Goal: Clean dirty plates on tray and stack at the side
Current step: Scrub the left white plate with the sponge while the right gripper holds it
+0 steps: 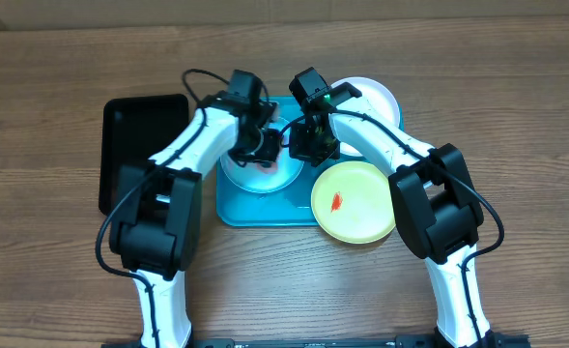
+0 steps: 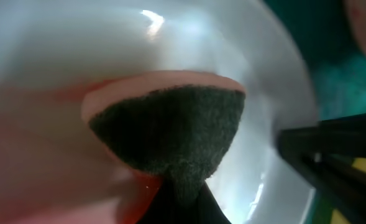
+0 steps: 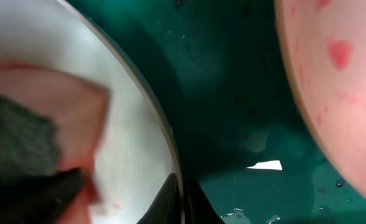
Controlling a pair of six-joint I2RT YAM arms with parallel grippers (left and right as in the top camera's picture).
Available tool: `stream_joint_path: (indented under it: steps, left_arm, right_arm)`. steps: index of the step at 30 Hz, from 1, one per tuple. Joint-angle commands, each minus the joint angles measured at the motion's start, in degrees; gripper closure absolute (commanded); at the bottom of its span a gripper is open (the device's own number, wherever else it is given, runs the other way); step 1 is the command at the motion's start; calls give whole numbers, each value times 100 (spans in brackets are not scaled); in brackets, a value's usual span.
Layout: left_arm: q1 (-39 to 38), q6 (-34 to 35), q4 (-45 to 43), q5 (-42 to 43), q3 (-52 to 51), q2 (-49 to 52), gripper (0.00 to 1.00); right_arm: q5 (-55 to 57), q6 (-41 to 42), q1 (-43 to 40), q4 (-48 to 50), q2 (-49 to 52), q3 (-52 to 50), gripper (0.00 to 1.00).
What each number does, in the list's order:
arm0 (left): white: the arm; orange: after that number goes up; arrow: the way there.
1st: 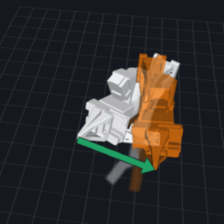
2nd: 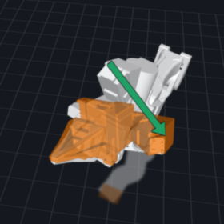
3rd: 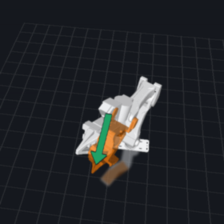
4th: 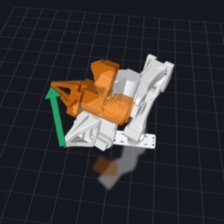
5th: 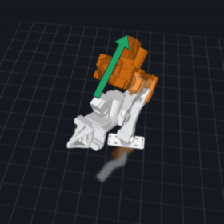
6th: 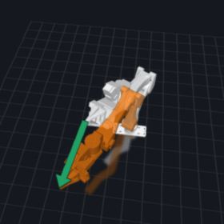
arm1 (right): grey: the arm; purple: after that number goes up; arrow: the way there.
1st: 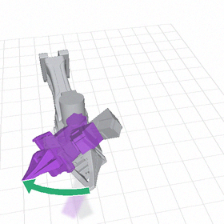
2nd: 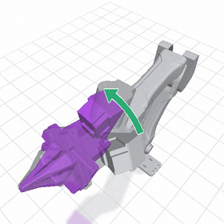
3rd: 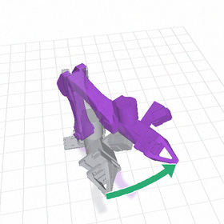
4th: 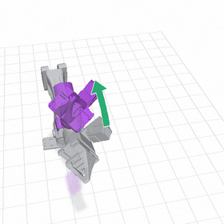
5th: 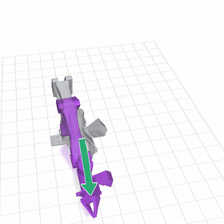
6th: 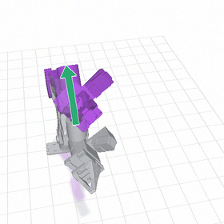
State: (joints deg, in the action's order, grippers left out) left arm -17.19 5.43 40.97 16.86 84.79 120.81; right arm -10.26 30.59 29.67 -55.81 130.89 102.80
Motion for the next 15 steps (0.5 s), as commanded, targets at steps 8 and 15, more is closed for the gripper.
stream_joint_path:
  steps: [8,15]
  left_arm:
    - [225,1303,-136,-3414,63,179,96]
    - [-15,973,369,-2684,63,179,96]
  right_arm:
    - [11,-61,96,35,92,-46,96]
    - [11,-57,96,39,92,-46,96]
